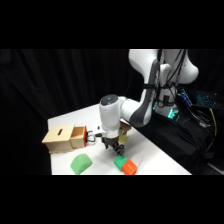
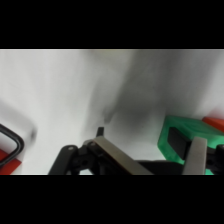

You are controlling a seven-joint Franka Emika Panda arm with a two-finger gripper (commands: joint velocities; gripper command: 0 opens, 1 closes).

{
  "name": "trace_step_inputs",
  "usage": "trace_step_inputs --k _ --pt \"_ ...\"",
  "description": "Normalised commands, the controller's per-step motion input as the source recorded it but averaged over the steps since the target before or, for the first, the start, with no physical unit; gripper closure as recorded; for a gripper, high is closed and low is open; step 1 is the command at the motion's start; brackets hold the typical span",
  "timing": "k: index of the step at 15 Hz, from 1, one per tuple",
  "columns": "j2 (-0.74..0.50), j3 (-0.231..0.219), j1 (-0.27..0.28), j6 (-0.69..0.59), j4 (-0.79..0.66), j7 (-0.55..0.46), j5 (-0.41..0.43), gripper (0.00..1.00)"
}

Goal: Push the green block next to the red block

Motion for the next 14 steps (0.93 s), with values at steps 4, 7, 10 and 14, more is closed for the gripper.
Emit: trace_step_inputs --k 4,7,10,14 --pt "-0.09 -0.004 -0.068 -0.28 0.13 0.01 -0.018 0.0" --pt "-0.29 0.016 -0.036 -0.41 0.08 0.04 0.015 0.0" --pt "-0.43 -0.004 -0.005 -0.52 0.07 0.09 0.006 0.0" --pt "-0.41 0.006 -0.024 -0.54 0.1 0.06 0.046 0.0"
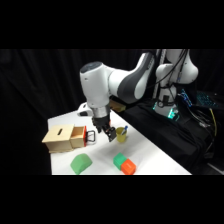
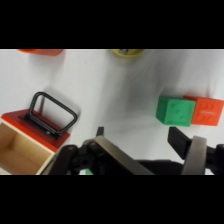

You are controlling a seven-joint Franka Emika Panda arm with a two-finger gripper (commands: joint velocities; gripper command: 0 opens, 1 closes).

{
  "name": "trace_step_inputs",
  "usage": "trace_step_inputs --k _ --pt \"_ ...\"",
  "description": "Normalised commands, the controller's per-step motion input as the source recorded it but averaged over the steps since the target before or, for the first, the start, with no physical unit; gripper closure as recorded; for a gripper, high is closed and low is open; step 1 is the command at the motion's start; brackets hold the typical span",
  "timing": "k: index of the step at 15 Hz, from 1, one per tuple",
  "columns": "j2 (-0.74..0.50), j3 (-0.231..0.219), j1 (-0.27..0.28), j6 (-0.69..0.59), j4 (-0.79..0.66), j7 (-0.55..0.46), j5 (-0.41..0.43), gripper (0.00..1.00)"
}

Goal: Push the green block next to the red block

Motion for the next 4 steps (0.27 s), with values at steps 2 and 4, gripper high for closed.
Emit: trace_step_inputs --k 2,4 --pt "-0.23 -0.002 -0.011 -0.4 0.15 0.12 0.034 0.0" --pt "-0.15 -0.002 0.007 -0.2 0.11 0.15 0.011 0.0"
